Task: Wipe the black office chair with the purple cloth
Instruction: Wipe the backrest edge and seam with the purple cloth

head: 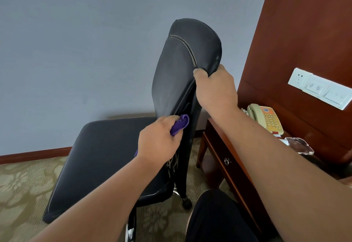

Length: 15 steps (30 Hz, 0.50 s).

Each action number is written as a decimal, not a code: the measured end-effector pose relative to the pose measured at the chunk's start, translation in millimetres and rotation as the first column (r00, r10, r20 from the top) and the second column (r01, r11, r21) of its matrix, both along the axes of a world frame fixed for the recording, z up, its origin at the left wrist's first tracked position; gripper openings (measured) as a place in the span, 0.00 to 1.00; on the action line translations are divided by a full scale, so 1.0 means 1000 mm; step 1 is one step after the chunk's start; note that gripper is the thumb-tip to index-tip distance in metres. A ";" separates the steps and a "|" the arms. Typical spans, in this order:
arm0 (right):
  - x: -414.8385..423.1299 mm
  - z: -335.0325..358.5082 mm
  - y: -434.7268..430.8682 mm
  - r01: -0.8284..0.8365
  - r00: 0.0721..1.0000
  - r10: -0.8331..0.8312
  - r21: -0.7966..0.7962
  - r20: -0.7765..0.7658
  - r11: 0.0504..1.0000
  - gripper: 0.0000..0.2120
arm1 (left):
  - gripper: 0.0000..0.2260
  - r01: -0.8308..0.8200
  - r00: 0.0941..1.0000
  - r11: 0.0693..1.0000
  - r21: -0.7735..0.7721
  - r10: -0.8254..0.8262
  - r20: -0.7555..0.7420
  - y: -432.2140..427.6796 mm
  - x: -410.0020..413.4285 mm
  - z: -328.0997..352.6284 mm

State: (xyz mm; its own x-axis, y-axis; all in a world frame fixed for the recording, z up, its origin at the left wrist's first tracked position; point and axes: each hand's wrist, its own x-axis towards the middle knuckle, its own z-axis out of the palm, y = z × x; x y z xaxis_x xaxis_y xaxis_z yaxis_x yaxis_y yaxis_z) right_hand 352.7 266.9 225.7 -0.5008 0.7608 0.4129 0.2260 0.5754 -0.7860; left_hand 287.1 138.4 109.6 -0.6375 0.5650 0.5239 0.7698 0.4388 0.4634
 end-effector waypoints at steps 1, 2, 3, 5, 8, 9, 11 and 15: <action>0.000 0.000 0.000 0.001 1.000 -0.001 0.001 -0.001 1.000 0.14 | 0.09 0.005 1.000 1.000 -0.003 -0.005 -0.004 -0.001 -0.001 -0.005; 0.000 -0.001 0.000 0.004 1.000 -0.004 0.004 -0.003 1.000 0.14 | 0.11 0.016 1.000 1.000 -0.014 -0.016 -0.014 -0.002 -0.002 -0.011; 0.000 -0.001 0.000 0.005 1.000 -0.005 0.005 -0.008 1.000 0.14 | 0.12 0.027 0.999 0.999 -0.032 -0.028 -0.033 -0.002 -0.002 -0.016; 0.000 -0.002 0.000 0.004 1.000 -0.004 0.002 -0.016 1.000 0.14 | 0.12 0.037 0.997 0.997 -0.071 -0.042 -0.067 -0.004 -0.002 -0.025; -0.001 -0.002 0.000 0.005 1.000 -0.005 0.001 -0.010 1.000 0.14 | 0.11 0.021 0.999 0.995 -0.093 -0.024 -0.022 -0.004 0.002 -0.025; -0.001 -0.002 0.000 0.007 1.000 -0.007 0.001 -0.009 1.000 0.14 | 0.09 0.011 1.000 0.997 -0.076 -0.009 0.027 -0.004 0.004 -0.022; -0.002 -0.001 0.000 0.007 1.000 -0.007 -0.001 -0.010 1.000 0.14 | 0.04 0.003 0.971 0.997 0.071 -0.020 0.238 -0.001 0.010 -0.013; -0.001 -0.002 0.000 0.005 1.000 -0.005 -0.007 -0.021 1.000 0.14 | 0.02 -0.061 0.837 0.917 0.394 -0.168 0.521 0.009 0.023 0.003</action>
State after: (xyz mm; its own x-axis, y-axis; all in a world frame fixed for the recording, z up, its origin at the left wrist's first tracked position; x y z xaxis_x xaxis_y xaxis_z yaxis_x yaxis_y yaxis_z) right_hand 351.4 267.0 224.1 -0.4881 0.7661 0.4182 0.2119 0.5688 -0.7947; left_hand 309.8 147.7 112.2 -0.8529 0.4360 0.2873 0.3655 0.1056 0.9248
